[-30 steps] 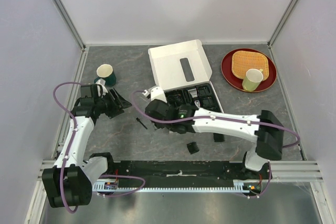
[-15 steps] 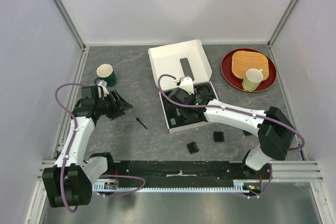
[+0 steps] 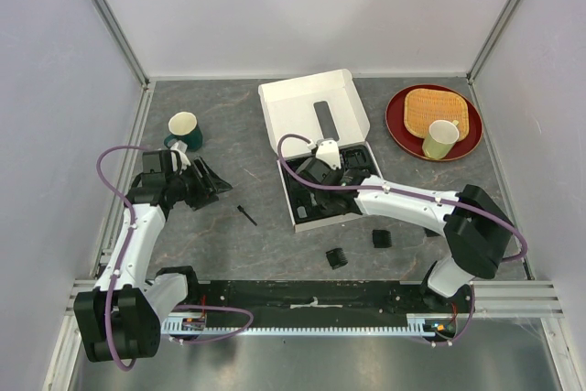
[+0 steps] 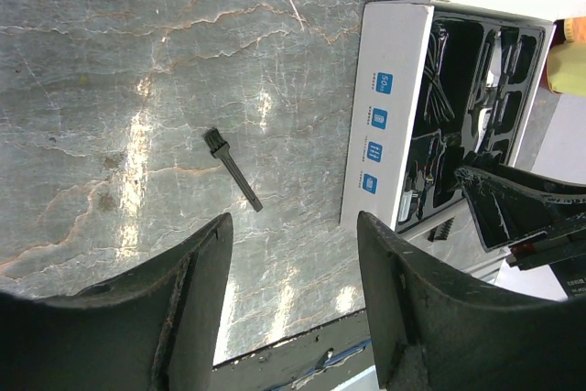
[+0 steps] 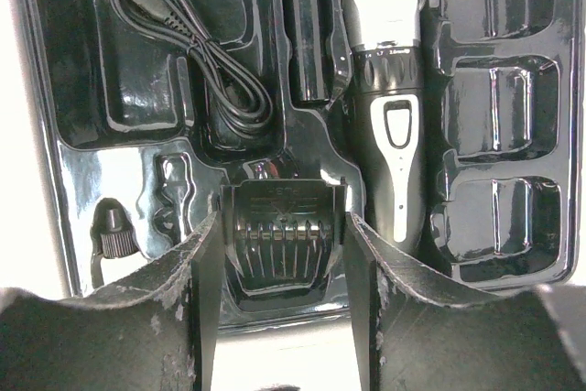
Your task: Sort the hair-cutting tools
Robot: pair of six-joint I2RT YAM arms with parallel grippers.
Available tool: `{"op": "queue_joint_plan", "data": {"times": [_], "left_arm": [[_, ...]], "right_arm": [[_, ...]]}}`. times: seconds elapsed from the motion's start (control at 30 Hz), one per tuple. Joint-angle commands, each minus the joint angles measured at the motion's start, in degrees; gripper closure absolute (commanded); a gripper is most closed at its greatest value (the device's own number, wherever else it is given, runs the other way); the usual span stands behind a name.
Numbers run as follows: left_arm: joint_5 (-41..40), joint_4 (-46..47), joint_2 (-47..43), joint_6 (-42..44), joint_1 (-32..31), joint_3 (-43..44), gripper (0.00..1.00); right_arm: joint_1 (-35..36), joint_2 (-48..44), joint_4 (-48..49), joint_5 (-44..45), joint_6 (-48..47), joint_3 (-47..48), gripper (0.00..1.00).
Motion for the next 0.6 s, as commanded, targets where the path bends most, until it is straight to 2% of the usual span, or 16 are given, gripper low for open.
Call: {"op": "queue_joint_plan", "data": {"times": [0.0,0.23,0.57], "left_arm": [[1.94,1.44,-0.17,2.2,0.23,-0.09,0.37],[2.03,1.44,-0.26,2.2,0.23,-0.09,0.37],[2.03,1.44,-0.43,2.29,0.23,-0.09,0.37]], "right_arm": [[-0.16,0.3,2.36,-1.02,1.21,-1.06,0.59],[-0.16,1.62,2.53,-4.88,0.86,-1.59,0.58],[-0.16,1.18,0.69,-3.66,1.65,-2.21,0.52]]}}
